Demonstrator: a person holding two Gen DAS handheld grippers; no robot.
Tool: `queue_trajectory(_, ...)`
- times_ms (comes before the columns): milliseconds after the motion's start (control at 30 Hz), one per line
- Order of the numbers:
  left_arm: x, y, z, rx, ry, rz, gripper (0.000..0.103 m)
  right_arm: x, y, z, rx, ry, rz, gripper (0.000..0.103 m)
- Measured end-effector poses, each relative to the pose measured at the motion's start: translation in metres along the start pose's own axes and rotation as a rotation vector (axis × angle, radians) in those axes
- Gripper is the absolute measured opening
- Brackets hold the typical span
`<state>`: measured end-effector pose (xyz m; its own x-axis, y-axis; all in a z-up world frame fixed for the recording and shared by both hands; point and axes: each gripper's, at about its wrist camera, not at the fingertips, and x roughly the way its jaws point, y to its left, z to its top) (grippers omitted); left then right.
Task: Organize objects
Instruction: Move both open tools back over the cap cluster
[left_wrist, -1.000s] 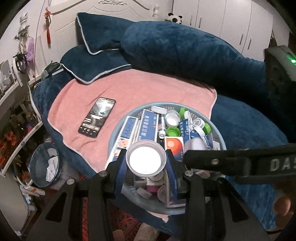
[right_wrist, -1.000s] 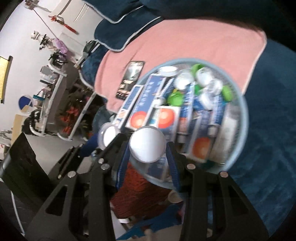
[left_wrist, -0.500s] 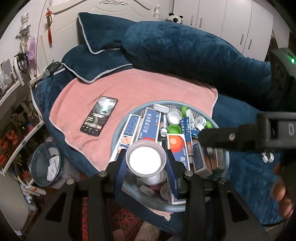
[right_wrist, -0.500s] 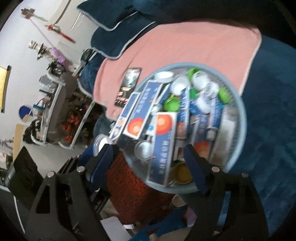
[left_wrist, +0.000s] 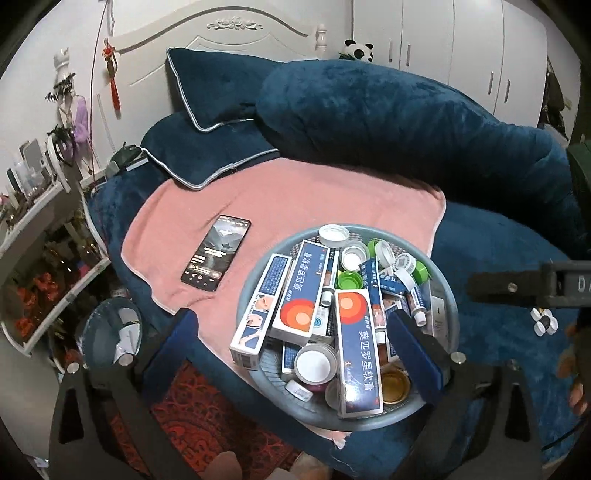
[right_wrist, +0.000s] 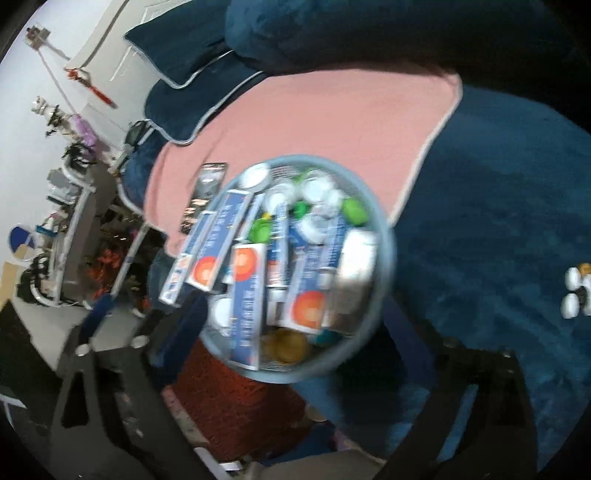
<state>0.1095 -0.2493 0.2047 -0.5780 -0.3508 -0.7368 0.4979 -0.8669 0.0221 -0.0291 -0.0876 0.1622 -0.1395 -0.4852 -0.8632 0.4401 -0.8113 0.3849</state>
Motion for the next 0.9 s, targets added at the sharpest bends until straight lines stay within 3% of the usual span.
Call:
queue_trajectory(200, 0.001, -0.017, 0.003, 0.022, 0.011, -0.016, 0.102, -0.015, -0.025, -0.012, -0.052, -0.017, -0.192, 0.103)
queue_trajectory(600, 0.013, -0.09, 0.001, 0.126, 0.039, -0.099, 0.102, -0.04, -0.081, -0.039, 0.005, -0.01, -0.228, 0.103)
queue_trajectory(900, 0.03, -0.158, -0.007, 0.21, 0.083, -0.183, 0.102, -0.067, -0.159, -0.055, 0.175, -0.023, -0.242, 0.103)
